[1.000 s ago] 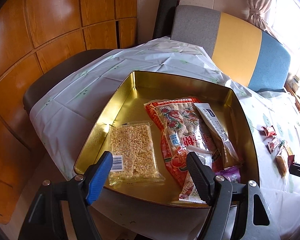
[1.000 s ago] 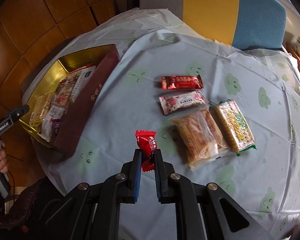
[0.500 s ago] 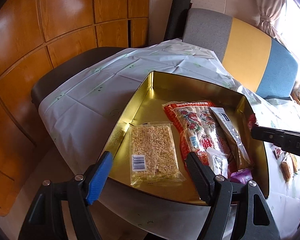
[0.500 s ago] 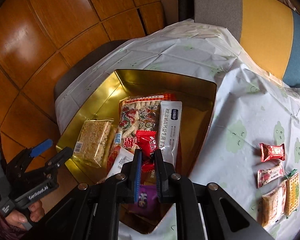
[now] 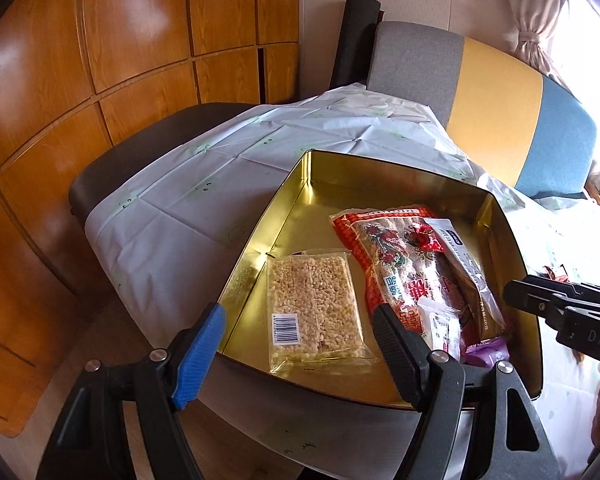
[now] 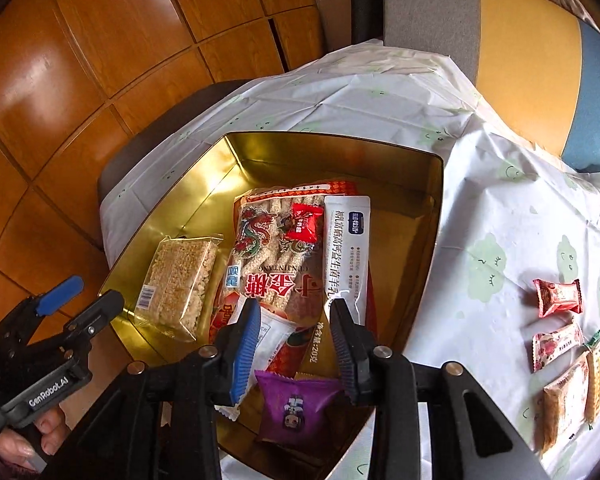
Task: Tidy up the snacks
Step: 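Carry the red candy into the tin and open the right gripper, then withdraw both grippers from the tin back toward the loose snacks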
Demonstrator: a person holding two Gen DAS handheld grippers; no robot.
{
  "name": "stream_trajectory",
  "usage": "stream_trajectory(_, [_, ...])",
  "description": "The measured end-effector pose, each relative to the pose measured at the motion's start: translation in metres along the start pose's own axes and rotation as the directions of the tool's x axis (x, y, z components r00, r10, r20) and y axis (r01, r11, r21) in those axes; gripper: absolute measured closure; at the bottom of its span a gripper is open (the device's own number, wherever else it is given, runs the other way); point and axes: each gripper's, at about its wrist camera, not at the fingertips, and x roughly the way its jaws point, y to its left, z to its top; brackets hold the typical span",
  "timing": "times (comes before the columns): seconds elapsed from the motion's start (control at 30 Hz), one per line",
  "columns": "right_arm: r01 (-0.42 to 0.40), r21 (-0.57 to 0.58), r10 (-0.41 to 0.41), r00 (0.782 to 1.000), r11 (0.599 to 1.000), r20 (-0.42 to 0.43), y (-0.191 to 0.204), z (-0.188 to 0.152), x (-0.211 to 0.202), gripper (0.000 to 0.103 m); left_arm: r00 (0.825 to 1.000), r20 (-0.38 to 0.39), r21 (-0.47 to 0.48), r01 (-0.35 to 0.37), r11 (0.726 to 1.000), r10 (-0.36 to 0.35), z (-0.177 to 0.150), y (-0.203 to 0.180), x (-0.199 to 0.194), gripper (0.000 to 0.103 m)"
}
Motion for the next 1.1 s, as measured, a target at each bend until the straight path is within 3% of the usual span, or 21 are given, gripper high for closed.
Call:
stream_trajectory(0.57, [0.105, 0.056, -0.109, 0.991, 0.993, 0.077, -0.057, -0.041, -0.066, 0.067, 0.999, 0.024, 0.092, 0.021, 0.996, -0.023, -0.005, -0.031, -0.016, 0.026])
stream_trajectory(1.1, [0.296, 0.200, -0.310, 0.950, 0.934, 0.045, -0.163, -0.080, -0.113, 0.067, 0.997, 0.011, 0.198, 0.069, 0.978, -0.072, -0.009, -0.071, -0.021, 0.026])
